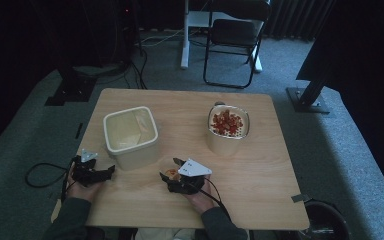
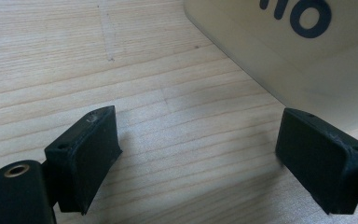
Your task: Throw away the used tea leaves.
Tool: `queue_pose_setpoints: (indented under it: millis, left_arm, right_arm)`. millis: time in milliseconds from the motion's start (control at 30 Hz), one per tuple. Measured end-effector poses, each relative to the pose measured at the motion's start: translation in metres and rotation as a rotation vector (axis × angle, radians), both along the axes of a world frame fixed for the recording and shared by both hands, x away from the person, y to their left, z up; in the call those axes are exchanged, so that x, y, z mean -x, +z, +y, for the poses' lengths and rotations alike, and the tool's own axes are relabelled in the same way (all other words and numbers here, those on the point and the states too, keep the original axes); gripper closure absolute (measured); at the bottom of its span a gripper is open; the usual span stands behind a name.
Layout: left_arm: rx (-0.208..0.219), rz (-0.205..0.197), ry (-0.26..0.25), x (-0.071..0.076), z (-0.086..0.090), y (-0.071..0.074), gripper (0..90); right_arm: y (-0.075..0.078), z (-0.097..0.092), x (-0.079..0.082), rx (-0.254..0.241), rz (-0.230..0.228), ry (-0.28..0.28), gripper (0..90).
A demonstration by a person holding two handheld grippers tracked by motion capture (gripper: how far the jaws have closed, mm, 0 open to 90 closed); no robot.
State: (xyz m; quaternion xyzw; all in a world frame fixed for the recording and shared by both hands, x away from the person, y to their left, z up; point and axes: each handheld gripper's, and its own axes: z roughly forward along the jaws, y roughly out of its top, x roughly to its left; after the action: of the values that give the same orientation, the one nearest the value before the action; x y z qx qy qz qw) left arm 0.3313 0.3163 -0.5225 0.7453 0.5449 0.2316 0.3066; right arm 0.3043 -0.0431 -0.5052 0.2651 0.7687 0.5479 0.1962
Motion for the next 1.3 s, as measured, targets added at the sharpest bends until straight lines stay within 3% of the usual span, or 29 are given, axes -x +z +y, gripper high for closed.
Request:
queue_pose_setpoints:
  millis: [67,167,200,300,333,467,533,567,600,633,800,1067,1300]
  left_arm:
    - [0.000,0.000,0.000,0.000,0.000,0.000,13.6]
    - [0.000,0.000,0.000,0.000,0.000,0.000,13.6]
    - [0.000,0.000,-0.001,0.000,0.000,0.000,13.6]
    - [0.000,0.000,0.000,0.000,0.000,0.000,13.5]
    - [0.000,0.000,-0.001,0.000,0.000,0.000,13.6]
    - [0.000,0.000,-0.001,0.000,0.000,0.000,13.6]
    - [0.000,0.000,-0.001,0.000,0.000,0.000,13.6]
    - [0.000,0.000,0.000,0.000,0.000,0.000,13.6]
    - [0.000,0.000,-0.001,0.000,0.000,0.000,13.6]
    - [0.000,0.000,0.000,0.000,0.000,0.000,13.6]
    - [0.000,0.000,0.000,0.000,0.000,0.000,13.6]
    - [0.000,0.000,0.000,0.000,0.000,0.000,13.6]
    - [0.000,0.001,0.000,0.000,0.000,0.000,13.6]
  right_arm:
    - [0.005,-0.005,0.003,-0.015,-0.030,-0.031,32.4]
    - [0.008,-0.008,0.003,-0.019,-0.037,-0.044,32.5]
    - [0.015,-0.020,0.004,-0.009,-0.053,-0.089,32.5]
    - [0.019,-0.031,0.004,-0.006,-0.060,-0.118,32.4]
    - [0.024,-0.045,0.003,0.005,-0.067,-0.162,32.4]
    - [0.035,-0.076,0.001,0.016,-0.078,-0.249,32.4]
    - [0.035,-0.076,0.001,0.016,-0.078,-0.249,32.4]
    - [0.037,-0.085,0.000,0.024,-0.081,-0.276,32.5]
    - [0.045,-0.113,0.001,0.011,-0.090,-0.339,32.6]
    - [0.045,-0.113,0.001,0.011,-0.090,-0.339,32.6]
    - [0.062,-0.156,0.001,0.011,-0.122,-0.448,32.7]
    - [0.074,-0.193,-0.013,0.016,-0.135,-0.529,33.0]
    - [0.079,-0.211,-0.028,0.034,-0.145,-0.587,33.7]
